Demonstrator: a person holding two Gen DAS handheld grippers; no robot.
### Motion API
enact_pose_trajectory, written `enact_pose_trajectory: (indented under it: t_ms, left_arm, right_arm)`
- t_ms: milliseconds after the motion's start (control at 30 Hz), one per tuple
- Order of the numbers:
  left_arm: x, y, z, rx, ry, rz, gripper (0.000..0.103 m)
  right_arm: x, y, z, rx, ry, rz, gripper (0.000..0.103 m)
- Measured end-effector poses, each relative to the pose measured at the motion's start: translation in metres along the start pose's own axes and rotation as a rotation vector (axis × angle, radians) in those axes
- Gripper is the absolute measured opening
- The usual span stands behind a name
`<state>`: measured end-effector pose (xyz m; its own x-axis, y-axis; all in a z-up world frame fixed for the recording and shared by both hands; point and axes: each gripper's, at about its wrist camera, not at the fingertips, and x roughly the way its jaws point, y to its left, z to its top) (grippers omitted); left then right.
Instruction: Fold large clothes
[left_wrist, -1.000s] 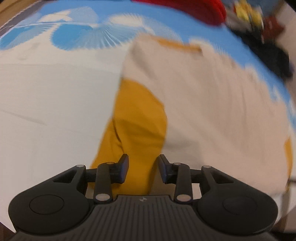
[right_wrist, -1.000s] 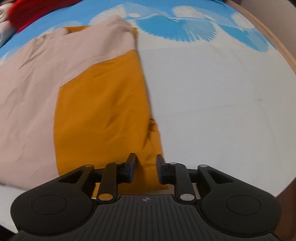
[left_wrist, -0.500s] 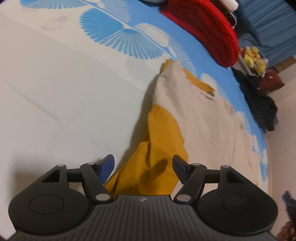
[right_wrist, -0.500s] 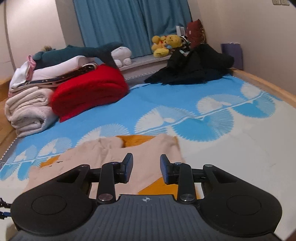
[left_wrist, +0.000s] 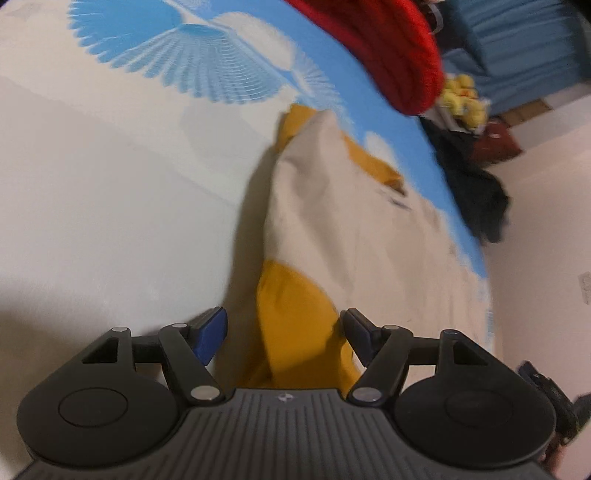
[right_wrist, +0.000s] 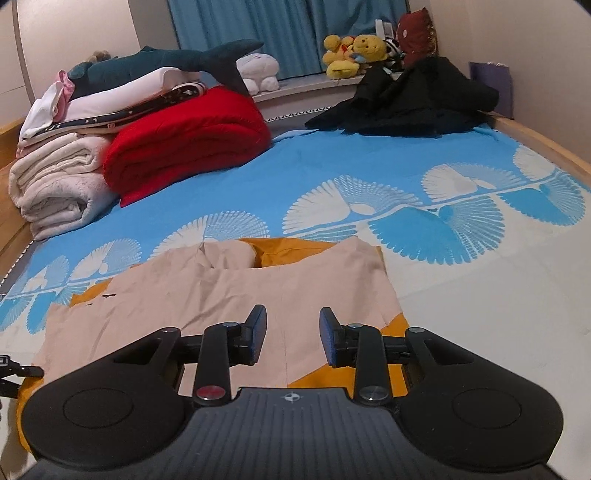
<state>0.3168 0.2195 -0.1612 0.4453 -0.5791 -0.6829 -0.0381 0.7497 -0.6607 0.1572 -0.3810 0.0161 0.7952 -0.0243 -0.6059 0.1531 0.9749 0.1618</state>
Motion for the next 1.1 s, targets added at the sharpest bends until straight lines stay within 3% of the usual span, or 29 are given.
enact_pose_trajectory:
  t_ms: [233,367,433,467,500,600,733,833,900,967,1033,1100]
  left_arm:
    - [0.042,-0.008,0.022,0.053,0.04,-0.119,0.074]
    - [0.064,-0.027,0.025,0.102,0.057,-0.136,0.074]
    - [0.069,-0.036,0.024,0.149,0.059,-0.103,0.054]
    - [0.07,-0.037,0.023,0.165,0.07,-0.089,0.034]
    - [0.068,-0.038,0.023,0.171,0.068,-0.088,0.023]
    - [0.051,-0.05,0.021,0.237,0.036,-0.089,0.013]
    - [0.019,-0.065,0.02,0.288,-0.001,-0.046,0.009]
    - [-0.007,-0.07,0.021,0.314,-0.005,0.048,0.007]
    - [-0.025,-0.075,0.022,0.342,-0.018,0.148,0.007]
    - [-0.042,-0.08,0.023,0.365,-0.018,0.297,0.007]
    - [-0.045,-0.1,0.013,0.499,-0.013,0.526,0.006]
    - [-0.039,-0.121,0.002,0.59,-0.012,0.663,0.004]
  right_arm:
    - [0.006,-0.003,0.004,-0.014,0.001,-0.001,0.033]
    - [0.01,-0.001,0.004,-0.014,0.009,-0.013,0.033]
    - [0.012,0.002,0.004,-0.015,0.011,-0.017,0.033]
    - [0.013,0.005,0.003,-0.016,0.012,-0.019,0.033]
    - [0.015,0.007,0.003,-0.017,0.011,-0.021,0.033]
    - [0.019,0.015,0.002,-0.017,0.009,-0.028,0.033]
    - [0.021,0.025,-0.002,-0.01,0.001,-0.024,0.033]
    - [0.021,0.033,-0.006,-0.009,-0.003,-0.015,0.033]
    - [0.019,0.038,-0.008,-0.013,-0.006,-0.006,0.033]
    - [0.016,0.043,-0.009,-0.027,-0.013,0.002,0.033]
    - [0.012,0.046,-0.01,-0.04,-0.02,0.008,0.033]
    - [0.007,0.045,-0.01,-0.041,-0.028,0.016,0.033]
